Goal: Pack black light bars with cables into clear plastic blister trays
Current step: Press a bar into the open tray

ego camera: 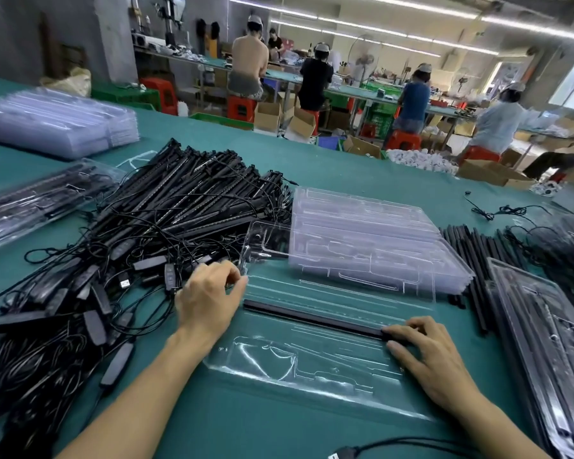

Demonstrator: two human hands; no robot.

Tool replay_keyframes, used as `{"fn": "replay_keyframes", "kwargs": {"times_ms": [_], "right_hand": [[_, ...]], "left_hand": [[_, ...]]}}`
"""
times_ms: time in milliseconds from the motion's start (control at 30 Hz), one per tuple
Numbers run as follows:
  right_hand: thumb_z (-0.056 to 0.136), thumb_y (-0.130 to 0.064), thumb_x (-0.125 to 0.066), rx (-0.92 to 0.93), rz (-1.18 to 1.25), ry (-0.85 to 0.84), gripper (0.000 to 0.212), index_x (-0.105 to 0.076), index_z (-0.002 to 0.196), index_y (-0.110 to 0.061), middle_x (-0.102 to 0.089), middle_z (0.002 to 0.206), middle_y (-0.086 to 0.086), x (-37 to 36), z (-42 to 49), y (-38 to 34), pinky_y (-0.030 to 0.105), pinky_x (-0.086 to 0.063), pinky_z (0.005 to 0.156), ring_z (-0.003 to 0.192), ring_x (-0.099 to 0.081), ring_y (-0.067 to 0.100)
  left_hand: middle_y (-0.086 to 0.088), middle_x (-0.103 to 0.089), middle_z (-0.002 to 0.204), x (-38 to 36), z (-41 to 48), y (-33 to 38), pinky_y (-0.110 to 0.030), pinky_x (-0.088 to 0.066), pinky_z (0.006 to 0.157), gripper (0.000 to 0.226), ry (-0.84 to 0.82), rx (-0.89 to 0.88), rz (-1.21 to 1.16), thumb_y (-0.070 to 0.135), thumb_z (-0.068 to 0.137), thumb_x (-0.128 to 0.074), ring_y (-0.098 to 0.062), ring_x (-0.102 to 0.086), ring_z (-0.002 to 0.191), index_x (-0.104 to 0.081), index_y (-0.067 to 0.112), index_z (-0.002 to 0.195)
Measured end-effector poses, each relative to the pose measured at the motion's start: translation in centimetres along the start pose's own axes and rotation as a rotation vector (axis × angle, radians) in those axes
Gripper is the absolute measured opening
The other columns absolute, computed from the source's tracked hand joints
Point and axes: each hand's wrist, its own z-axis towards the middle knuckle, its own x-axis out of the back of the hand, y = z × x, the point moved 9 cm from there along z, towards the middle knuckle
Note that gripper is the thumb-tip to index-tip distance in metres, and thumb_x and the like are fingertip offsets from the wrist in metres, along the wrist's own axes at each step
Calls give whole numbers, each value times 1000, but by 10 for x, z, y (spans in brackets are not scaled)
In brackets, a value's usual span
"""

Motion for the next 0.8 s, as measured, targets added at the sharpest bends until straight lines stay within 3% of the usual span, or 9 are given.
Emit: {"fn": "replay_keyframes", "kwargs": {"times_ms": [67,133,233,333,400,533,700,800], "right_hand": [[89,-39,-66,-19,-16,6,23,-67,111,-47,-44,103,-15,0,3,5,31,-39,91,98,-44,11],[90,-40,-65,-49,-41,18,23,-67,112,-47,-43,101,-16,2,4,9,28,-37,87,95,-44,10],[89,-38,-66,-46,-46,24,25,-66,113,-48,-42,101,-16,1,2,9,30,-39,85,93,-46,11],[87,-34,-70,-32,-7,33,29,-65,110,-51,-42,100,-18,2,2,8,36,-42,85,93,-48,12],[87,-32,-71,-23,7,39,30,-65,109,-51,-41,101,-22,2,4,7,36,-41,86,94,-48,11],[86,-30,-73,-7,27,45,32,-65,109,-52,-41,103,-23,2,4,5,32,-38,86,94,-47,7],[86,-31,-72,-13,26,30,33,-64,109,-53,-41,104,-24,0,5,6,30,-34,86,97,-46,4],[87,-33,-71,-22,17,20,32,-63,109,-54,-40,104,-24,0,6,6,29,-33,85,97,-46,6]], "left_hand": [[4,-63,68,10,13,0,-14,-23,48,18,80,31,45,24,83,-77,-13,-47,69,-62,17,76],[-1,-67,79,13,35,-6,-24,-32,56,12,98,85,49,26,90,-69,-19,-49,78,-63,17,84],[-5,-67,109,2,70,-19,-40,-43,81,17,2,132,117,21,100,-49,-27,-54,101,-64,19,109],[1,-54,140,-20,97,-36,-42,-39,106,39,-168,149,229,10,99,-44,-23,-45,129,-53,23,135],[3,-43,151,-35,106,-57,-42,-32,114,47,-304,218,287,12,100,-42,-22,-36,139,-43,27,145],[-2,-41,152,-52,112,-93,-46,-32,108,53,-483,344,426,37,101,-44,-29,-39,136,-29,31,152],[-5,-59,124,-47,128,-96,-43,-37,97,41,-430,296,615,50,98,-47,-26,-54,117,-54,25,130],[-4,-62,119,-51,130,-98,-42,-39,95,42,-443,296,582,53,97,-48,-25,-56,113,-53,24,127]]}}
